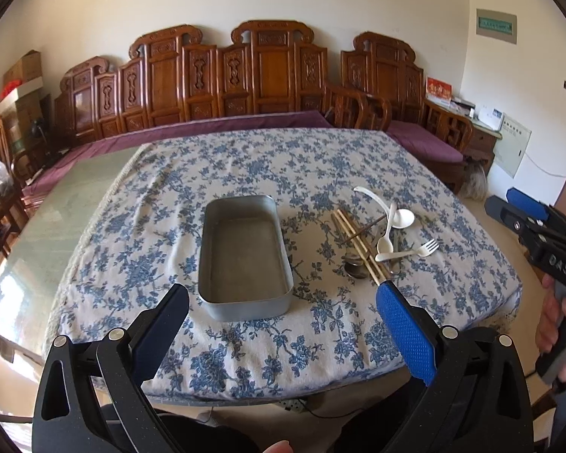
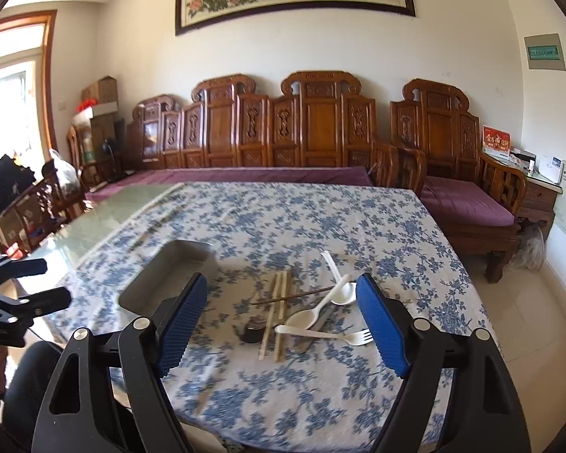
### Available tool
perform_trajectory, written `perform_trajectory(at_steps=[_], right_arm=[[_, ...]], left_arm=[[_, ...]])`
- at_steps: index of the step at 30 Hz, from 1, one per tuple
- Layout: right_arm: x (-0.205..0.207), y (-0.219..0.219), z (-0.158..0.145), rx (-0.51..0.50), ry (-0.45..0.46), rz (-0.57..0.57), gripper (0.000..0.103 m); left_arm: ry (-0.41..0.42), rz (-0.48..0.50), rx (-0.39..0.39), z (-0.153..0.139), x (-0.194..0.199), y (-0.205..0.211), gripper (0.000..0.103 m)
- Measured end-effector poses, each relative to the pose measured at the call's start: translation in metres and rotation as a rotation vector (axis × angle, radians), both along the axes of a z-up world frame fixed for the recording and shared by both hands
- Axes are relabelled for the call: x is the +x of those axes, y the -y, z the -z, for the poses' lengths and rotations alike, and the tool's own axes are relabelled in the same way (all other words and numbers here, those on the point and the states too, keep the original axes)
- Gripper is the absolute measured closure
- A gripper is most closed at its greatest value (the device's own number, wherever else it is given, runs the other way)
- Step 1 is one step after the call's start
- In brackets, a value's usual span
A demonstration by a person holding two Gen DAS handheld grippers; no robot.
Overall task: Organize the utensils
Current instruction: 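Reach the right gripper into the utensil pile and close on the white plastic fork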
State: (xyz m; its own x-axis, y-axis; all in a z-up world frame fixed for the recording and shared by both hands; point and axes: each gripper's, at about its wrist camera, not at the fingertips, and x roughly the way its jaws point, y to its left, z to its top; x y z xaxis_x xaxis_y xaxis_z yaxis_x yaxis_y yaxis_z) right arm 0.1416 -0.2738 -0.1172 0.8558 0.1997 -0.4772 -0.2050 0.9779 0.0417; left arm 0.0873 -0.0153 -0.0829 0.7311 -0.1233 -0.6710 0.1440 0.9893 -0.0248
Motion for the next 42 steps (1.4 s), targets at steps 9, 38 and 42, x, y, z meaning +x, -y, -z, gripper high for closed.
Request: perform_trajectory(at_steps=[9, 38, 42], right_arm=[[0.049, 0.036, 0.050, 0.018, -0.111, 0.077, 0.023], [0.148, 0.042, 0.174, -0.225, -0.444, -0.188, 0.031], [0.146, 0.051, 0.173, -0.189, -0.443, -0.176, 0.049]], left_arm=[[-0.083, 0.043, 0.000, 0.035, 0.039, 0.011, 0.007], [-0.201, 0.115, 0.004, 0.082, 0.101, 0.046, 0.007], [-0.211, 0.116, 0.014, 0.086, 0.108, 0.053, 0.007]])
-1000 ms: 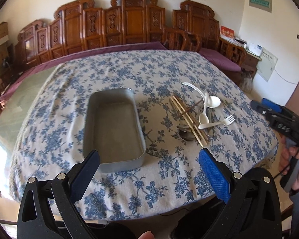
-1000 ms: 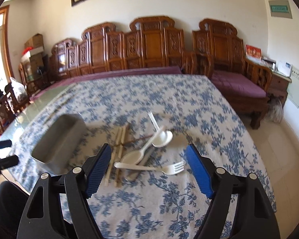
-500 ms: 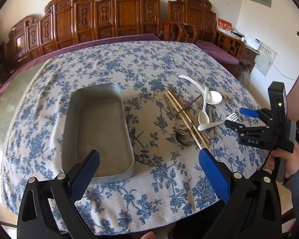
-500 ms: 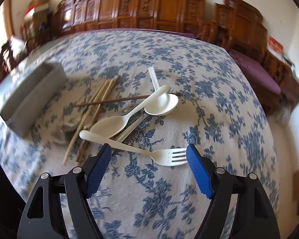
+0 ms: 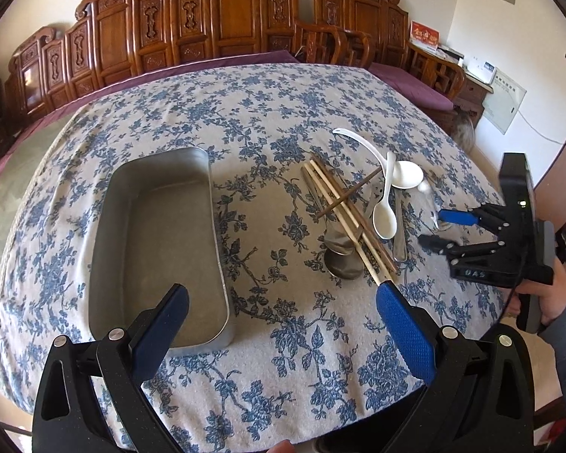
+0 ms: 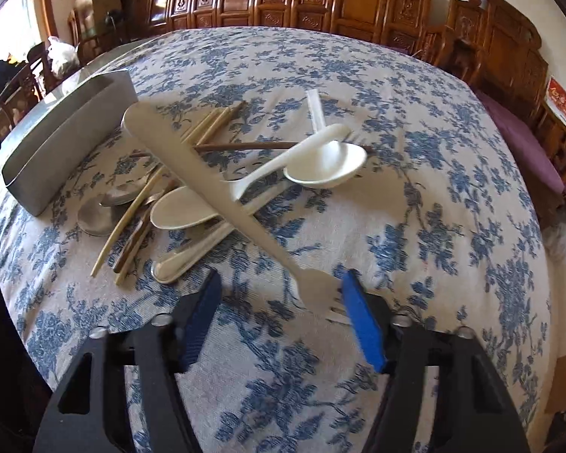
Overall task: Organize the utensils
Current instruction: 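Reach the right gripper into the utensil pile and close on the white plastic fork, then lift the white fork with the right gripper while the left gripper grasps a wooden chopstick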
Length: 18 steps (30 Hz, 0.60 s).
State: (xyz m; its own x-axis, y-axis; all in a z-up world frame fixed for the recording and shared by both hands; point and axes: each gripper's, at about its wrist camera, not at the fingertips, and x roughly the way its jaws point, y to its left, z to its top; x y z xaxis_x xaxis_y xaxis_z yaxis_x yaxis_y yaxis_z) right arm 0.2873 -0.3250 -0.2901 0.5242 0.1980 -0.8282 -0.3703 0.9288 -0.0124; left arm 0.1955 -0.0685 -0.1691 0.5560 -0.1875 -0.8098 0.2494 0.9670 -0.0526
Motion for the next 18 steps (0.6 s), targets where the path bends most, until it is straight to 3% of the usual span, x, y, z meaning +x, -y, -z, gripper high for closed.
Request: perform_trajectory(at_steps=[2, 4, 9, 18], right_arm=[[0.001, 0.007, -0.002, 0.030, -0.009, 0.016, 0.061], [0.003, 0.011, -0.003, 0.032, -0.014, 0.016, 0.081], [0.011, 0.020, -0.003, 0.047, -0.008, 0.041, 0.103], [0.012, 0.024, -0.016, 0.096, 0.015, 0.031, 0.103]], left_arm=[[-0.005, 0.002, 0.008, 0.003, 0.002, 0.005, 0.007], [-0.009, 0.006, 0.015, 0.006, 0.005, 0.009, 0.007], [-0.011, 0.016, 0.023, 0.012, 0.016, 0.018, 0.007], [0.037, 0.070, -0.008, 0.011, 0.040, 0.030, 0.007]])
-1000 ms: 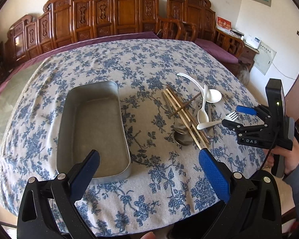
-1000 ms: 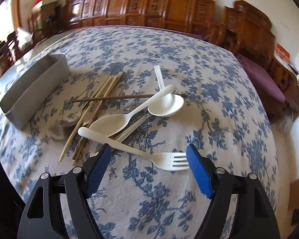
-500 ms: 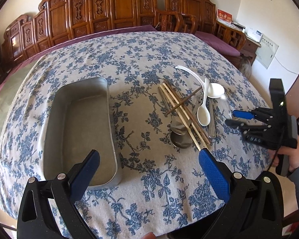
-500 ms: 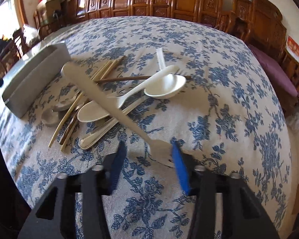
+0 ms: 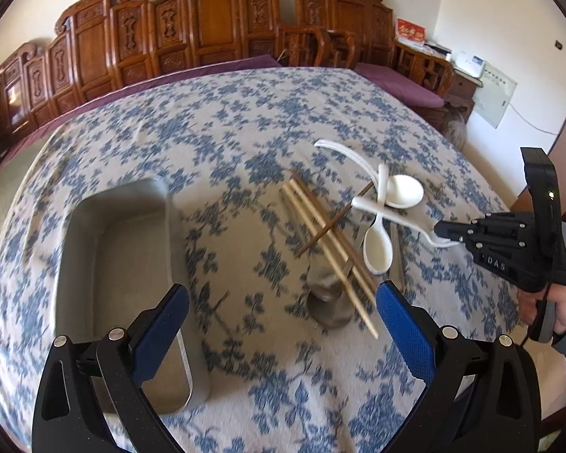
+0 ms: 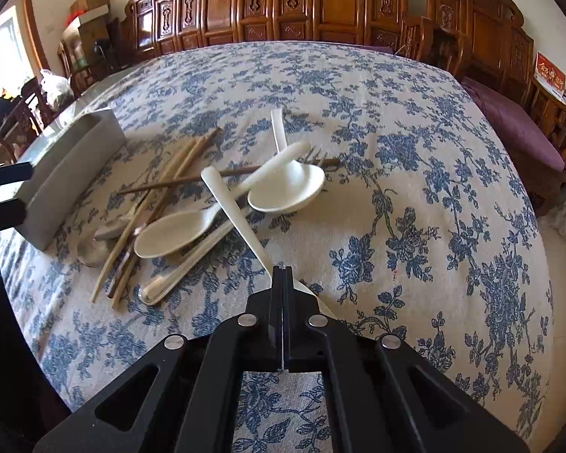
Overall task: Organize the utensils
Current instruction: 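Lift the white fork with the right gripper while the left gripper grasps a wooden chopstick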
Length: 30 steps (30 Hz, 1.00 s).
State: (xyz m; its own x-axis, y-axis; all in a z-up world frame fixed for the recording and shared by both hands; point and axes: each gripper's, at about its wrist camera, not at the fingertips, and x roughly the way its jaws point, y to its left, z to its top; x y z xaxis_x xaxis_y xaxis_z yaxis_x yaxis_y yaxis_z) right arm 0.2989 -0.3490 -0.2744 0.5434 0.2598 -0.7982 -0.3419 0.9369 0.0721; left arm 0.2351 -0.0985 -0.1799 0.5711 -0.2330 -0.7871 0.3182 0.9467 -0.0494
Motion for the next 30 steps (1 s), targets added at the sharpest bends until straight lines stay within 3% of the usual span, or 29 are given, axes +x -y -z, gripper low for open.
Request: perform_trajectory(at_steps=[5, 6, 7, 9, 13, 14, 16, 20, 26, 30], right_arm=[[0.001, -0.003, -0.008, 0.026, 0.026, -0.011, 0.101], [0.002, -0.004, -0.007, 0.031, 0.021, -0.018, 0.089], [0.003, -0.006, -0.005, 0.033, 0.022, -0.029, 0.070], [0.008, -0.010, 0.001, 0.026, 0.019, -0.040, 0.057], [0.017, -0.018, 0.015, -0.025, -0.007, -0.055, 0.059], [0.015, -0.021, 0.016, -0.053, 0.010, -0.067, 0.067], [0.013, -0.025, 0.014, -0.070, 0.001, -0.097, 0.095], [0.009, -0.027, 0.012, -0.048, -0.031, -0.124, 0.096], [0.007, -0.020, -0.006, 0.011, -0.010, -0.113, 0.096], [0.007, -0.014, -0.017, 0.042, 0.005, -0.097, 0.096]], left_arm=[[-0.009, 0.033, -0.016, 0.007, 0.022, 0.009, 0.019], [-0.010, 0.032, -0.018, 0.008, 0.025, 0.010, 0.019], [-0.011, 0.032, -0.023, 0.009, 0.028, 0.010, 0.019], [-0.018, 0.034, -0.030, 0.011, 0.032, 0.011, 0.019], [-0.036, 0.044, -0.027, 0.017, 0.041, 0.014, 0.022], [-0.041, 0.048, -0.025, 0.019, 0.043, 0.015, 0.026], [-0.053, 0.061, -0.026, 0.022, 0.049, 0.019, 0.033], [-0.098, 0.083, -0.052, 0.032, 0.058, 0.025, 0.053], [-0.137, 0.122, -0.051, 0.048, 0.066, 0.041, 0.074], [-0.149, 0.134, -0.029, 0.053, 0.070, 0.048, 0.078]])
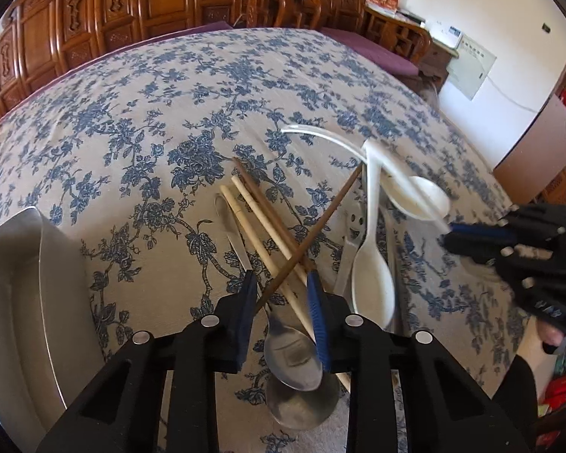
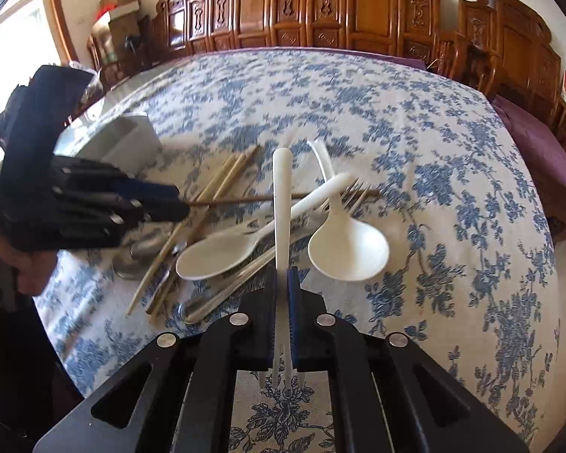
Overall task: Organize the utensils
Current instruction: 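Lift the white fork with the right gripper while the left gripper grasps a wooden chopstick, then carry the fork with the right gripper while the left gripper carries the chopstick into the grey tray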
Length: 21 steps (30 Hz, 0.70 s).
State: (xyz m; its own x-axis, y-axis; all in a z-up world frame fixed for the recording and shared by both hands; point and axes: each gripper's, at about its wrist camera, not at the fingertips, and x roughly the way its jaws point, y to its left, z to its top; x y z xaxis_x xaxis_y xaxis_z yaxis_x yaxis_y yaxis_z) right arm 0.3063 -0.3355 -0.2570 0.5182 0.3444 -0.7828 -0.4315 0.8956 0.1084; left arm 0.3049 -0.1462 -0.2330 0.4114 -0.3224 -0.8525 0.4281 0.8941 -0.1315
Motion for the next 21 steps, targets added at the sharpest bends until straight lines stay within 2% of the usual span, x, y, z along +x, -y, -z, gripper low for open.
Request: perform_trajectory(at_steps=[3, 8, 13, 21], right_arm=[[0.000, 0.004, -0.003, 0.009, 0.003, 0.010, 0.096], [-0.002, 0.004, -0.008, 0.005, 0.011, 0.013, 0.096], [-0.010, 0.005, -0.018, 0.012, 0.042, 0.012, 0.096], [-0.021, -0.005, -0.039, 0.018, 0.074, 0.010, 0.096]], left_arm=[[-0.009, 0.007, 0.001, 0.002, 0.003, 0.001, 0.079], [-0.039, 0.027, 0.002, 0.006, 0.005, 0.004, 0.099], [-0.021, 0.025, -0.010, -0.004, -0.003, 0.002, 0.099], [0.061, -0.008, -0.003, -0.044, -0.032, -0.010, 0.099]])
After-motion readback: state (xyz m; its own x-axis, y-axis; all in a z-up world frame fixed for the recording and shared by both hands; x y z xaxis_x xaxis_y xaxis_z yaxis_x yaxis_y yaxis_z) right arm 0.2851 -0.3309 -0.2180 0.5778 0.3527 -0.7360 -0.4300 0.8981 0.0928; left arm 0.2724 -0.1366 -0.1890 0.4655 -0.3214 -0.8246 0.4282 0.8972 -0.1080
